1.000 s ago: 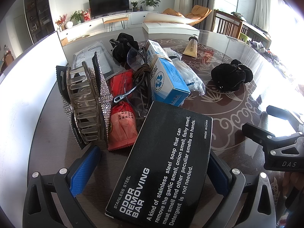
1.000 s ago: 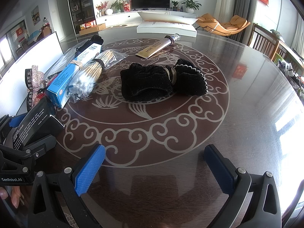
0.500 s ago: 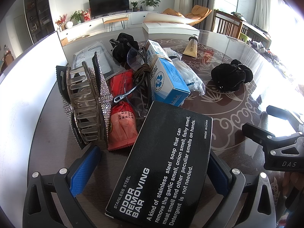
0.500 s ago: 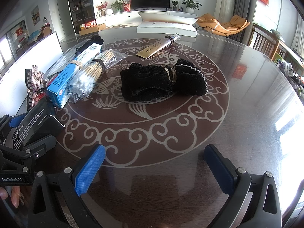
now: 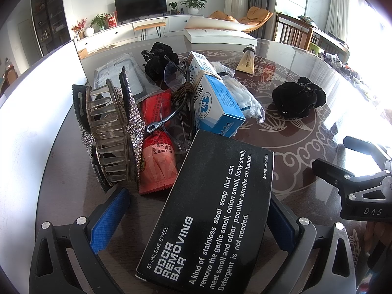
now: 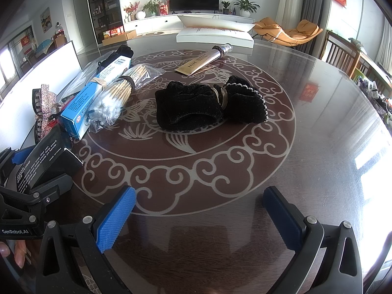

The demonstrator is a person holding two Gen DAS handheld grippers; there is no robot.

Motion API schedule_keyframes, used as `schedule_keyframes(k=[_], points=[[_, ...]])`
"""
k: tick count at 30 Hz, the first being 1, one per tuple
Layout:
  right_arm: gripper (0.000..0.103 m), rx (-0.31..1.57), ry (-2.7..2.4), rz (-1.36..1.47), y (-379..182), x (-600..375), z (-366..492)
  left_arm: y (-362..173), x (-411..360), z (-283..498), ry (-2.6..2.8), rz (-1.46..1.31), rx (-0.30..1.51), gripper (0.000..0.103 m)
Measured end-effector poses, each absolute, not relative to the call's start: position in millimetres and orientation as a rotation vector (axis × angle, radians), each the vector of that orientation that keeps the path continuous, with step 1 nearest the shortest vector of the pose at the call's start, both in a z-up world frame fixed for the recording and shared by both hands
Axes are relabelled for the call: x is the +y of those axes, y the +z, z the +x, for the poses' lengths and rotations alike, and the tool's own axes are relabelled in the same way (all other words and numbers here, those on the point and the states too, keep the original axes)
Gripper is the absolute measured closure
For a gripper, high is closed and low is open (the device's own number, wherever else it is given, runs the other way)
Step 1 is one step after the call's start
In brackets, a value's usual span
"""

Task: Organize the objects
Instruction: 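Close the left gripper on the black odor removing bar box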

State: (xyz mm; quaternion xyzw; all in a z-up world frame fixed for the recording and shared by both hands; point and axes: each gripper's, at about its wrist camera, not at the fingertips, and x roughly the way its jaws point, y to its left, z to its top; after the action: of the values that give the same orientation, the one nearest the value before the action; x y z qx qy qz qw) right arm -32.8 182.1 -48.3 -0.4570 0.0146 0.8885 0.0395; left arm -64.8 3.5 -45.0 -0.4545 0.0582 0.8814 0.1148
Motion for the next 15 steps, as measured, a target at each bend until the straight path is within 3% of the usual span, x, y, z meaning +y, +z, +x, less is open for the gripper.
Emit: schedule_keyframes(k=[15], points=[[0.0,0.046,2.722,-1.4,-48,182,-33,-43,-4,-25,2.539,-1.342,0.216,0.0]])
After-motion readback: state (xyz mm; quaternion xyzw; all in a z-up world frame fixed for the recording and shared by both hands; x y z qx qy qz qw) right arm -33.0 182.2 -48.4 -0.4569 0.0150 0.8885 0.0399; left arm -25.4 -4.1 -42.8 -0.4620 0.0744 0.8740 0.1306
